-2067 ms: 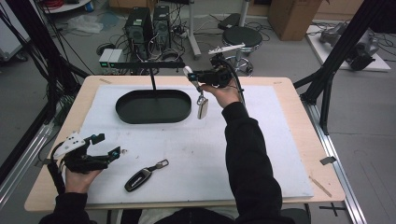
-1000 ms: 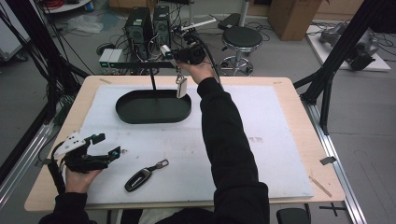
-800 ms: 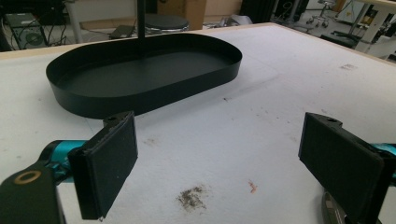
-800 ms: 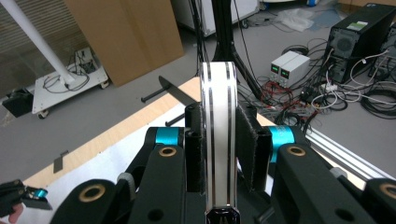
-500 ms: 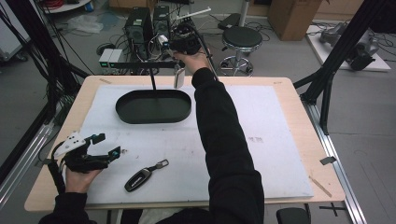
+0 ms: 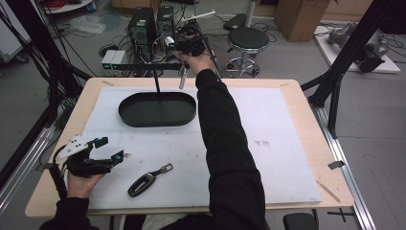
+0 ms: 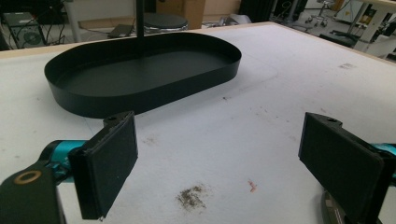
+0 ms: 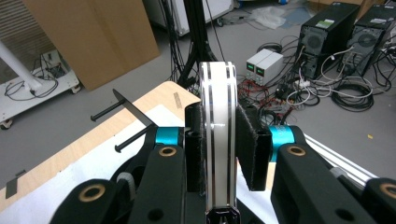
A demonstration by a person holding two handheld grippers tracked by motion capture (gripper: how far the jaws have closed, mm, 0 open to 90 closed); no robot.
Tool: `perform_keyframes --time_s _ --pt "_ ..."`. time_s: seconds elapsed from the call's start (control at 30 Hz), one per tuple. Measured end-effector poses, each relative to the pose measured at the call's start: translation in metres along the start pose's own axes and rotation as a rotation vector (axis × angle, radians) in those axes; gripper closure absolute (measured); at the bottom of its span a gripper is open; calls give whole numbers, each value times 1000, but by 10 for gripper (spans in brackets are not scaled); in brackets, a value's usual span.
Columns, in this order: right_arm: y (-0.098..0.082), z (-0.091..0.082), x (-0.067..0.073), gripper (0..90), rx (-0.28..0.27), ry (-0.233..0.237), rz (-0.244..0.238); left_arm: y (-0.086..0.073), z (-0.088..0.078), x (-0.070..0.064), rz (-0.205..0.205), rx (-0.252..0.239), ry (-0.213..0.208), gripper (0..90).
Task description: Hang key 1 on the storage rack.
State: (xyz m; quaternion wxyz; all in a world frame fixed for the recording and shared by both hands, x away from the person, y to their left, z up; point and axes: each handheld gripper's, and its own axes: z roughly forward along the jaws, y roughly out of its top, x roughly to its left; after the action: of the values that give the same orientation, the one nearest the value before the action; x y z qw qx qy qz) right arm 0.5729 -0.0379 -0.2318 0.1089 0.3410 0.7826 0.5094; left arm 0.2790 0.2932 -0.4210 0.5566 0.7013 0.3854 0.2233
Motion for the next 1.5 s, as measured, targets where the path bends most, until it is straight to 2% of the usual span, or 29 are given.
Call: perform_keyframes --time_s 0.23,0.5,0.53,0.63,0.87,0.97,1.1,1.23,1.33,1.5 --pt "-3 2 -9 747 -12 -22 19 0 0 0 3 1 -3 121" --pt "-16 -4 -21 736 -21 -25 53 0 0 0 3 3 -1 121" --pt "-18 -5 -23 702 -24 -24 56 0 0 0 1 4 -2 121" --pt "-23 -11 -26 478 -34 1 79 0 0 -1 4 4 -1 121" --pt "-34 -27 -30 215 -26 -14 78 0 0 -1 7 6 0 121" --pt "-39 -30 -31 116 -7 1 70 0 0 -1 8 8 -1 121" --pt "-47 -37 -27 102 -29 7 43 0 0 -1 -5 3 -9 121" --pt "-55 -42 -22 102 -14 13 4 0 -1 -1 -5 4 -7 121" --pt "-62 -47 -22 103 7 18 1 0 0 -1 0 8 -7 121" --pt "-70 -58 -19 103 13 10 -52 0 1 -2 -2 11 -5 121"
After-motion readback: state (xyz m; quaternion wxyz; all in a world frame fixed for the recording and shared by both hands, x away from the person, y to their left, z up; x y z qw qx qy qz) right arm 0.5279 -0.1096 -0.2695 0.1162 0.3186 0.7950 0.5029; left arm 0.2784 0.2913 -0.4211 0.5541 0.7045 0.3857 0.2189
